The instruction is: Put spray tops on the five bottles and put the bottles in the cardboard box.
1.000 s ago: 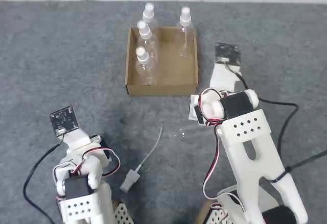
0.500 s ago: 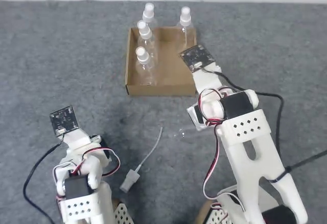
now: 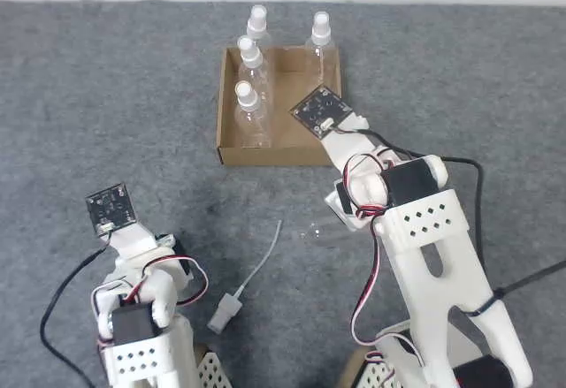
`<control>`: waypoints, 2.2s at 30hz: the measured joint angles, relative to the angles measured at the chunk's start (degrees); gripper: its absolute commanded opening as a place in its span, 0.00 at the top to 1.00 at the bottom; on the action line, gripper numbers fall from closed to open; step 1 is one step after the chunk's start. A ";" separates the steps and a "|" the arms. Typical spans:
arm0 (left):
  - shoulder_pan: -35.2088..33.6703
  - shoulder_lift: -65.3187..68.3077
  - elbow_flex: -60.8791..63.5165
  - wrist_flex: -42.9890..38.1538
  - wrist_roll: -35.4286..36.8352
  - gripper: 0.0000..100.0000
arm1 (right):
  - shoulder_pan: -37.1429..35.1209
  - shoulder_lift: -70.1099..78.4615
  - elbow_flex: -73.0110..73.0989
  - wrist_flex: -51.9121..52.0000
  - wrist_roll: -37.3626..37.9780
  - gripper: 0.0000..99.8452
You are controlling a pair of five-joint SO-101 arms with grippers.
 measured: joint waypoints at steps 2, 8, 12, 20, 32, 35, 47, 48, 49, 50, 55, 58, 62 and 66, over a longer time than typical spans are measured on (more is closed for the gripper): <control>0.00 0.00 0.00 0.00 0.00 0.99 | 0.00 0.00 0.00 0.00 1.67 0.70; 0.00 0.00 0.00 0.00 0.00 0.99 | -3.69 0.00 0.00 0.88 7.91 0.70; 0.00 0.00 0.00 0.00 0.00 0.99 | -7.47 0.00 0.09 1.76 10.29 0.70; 0.00 0.00 0.00 0.00 0.00 0.99 | -11.60 0.00 3.08 2.29 16.97 0.70; 0.00 0.00 0.00 0.00 0.00 0.99 | -12.40 0.00 7.91 2.29 26.90 0.70; 0.00 0.00 0.00 0.00 0.00 0.99 | -12.40 0.00 10.29 0.70 28.75 0.70; 0.00 0.00 0.00 0.00 0.00 0.99 | -12.40 0.00 17.93 -9.93 33.32 0.70; 0.00 0.00 0.00 0.00 0.00 0.99 | -12.40 0.18 18.20 -10.90 33.58 0.70; 0.00 0.00 0.00 0.00 0.00 0.99 | -12.40 0.62 18.29 -11.60 33.76 0.70; 0.00 0.00 0.00 0.00 0.00 0.99 | -12.40 1.32 18.29 -12.31 33.93 0.70; 0.00 0.00 0.00 0.00 0.00 0.99 | -12.40 9.49 18.02 -13.71 34.20 0.70; 0.00 0.00 0.00 0.00 0.00 0.99 | -12.40 13.71 16.62 -14.07 34.37 0.70; 0.00 0.00 0.00 0.00 0.00 0.99 | -12.40 17.67 13.89 -14.07 34.37 0.70; 0.00 0.00 0.00 0.00 0.00 0.99 | -12.40 20.75 12.84 -16.26 34.37 0.70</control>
